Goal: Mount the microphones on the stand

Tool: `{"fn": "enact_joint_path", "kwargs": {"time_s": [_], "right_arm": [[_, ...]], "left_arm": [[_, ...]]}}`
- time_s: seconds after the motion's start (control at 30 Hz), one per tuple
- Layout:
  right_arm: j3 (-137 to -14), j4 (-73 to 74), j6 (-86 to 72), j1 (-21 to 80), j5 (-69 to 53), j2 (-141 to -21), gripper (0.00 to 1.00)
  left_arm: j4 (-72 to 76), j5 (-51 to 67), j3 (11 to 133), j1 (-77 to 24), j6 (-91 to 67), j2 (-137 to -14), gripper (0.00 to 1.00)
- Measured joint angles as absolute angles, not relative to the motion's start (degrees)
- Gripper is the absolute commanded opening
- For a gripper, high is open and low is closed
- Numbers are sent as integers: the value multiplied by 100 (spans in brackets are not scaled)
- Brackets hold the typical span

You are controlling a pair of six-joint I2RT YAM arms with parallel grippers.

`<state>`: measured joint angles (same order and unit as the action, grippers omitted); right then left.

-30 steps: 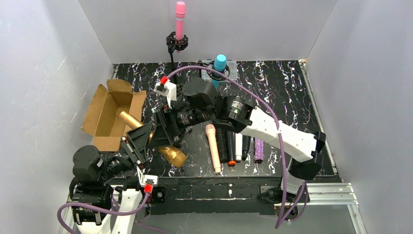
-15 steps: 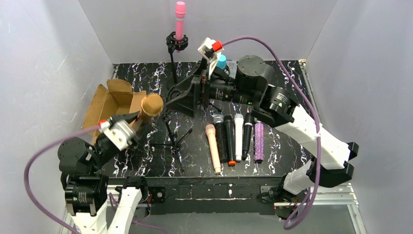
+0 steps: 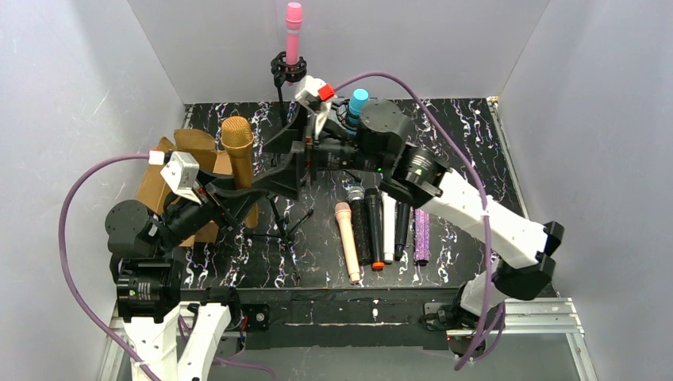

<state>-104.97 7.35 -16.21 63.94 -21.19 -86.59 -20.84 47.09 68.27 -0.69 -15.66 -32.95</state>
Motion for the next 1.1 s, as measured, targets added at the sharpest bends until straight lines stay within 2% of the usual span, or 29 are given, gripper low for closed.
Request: {"fn": "enact_joint_path", "kwargs": {"time_s": [0.13,0.3,0.33,0.4,0.43,0.5,0.53,0.67,0.83,1.1], "right_arm": [[-10812,646,-1688,6453,-2167,-9161,89],[-11050,580,-1885,6576,-2346,-9515,74],[-11104,576,-1914,6600,-2375,-9570,68],[-11201,552,-1977,6628,-2451,-9653,48],[-11227,541,-1986,6635,-2491,-9675,36],[-11281,561,-1933,6667,-2519,-9695,18],[-11290,589,-1962,6665,-2512,-9697,14],[-11791,1020,-1723,6643,-2178,-9913,9],[-13128,1837,-880,6639,-1406,-10361,7],[-13176,2099,598,6770,-484,-10304,7]], "left_arm": [[-1990,4888,6825,-71,-1564,-3155,2],[-1999,4978,6794,-49,-1498,-3079,3],[-2001,4998,6792,-49,-1481,-3079,4],[-2010,4993,6788,-49,-1452,-3081,11],[-2032,4978,6783,-49,-1435,-3083,31],[-2093,4963,6770,-45,-1439,-3109,85],[-2095,4965,6770,-49,-1415,-3114,97],[-2357,4969,6810,-51,-1236,-3146,98],[-2803,4569,6847,-51,-1020,-3199,98],[-3417,3715,6670,-49,-849,-2845,98]]}}
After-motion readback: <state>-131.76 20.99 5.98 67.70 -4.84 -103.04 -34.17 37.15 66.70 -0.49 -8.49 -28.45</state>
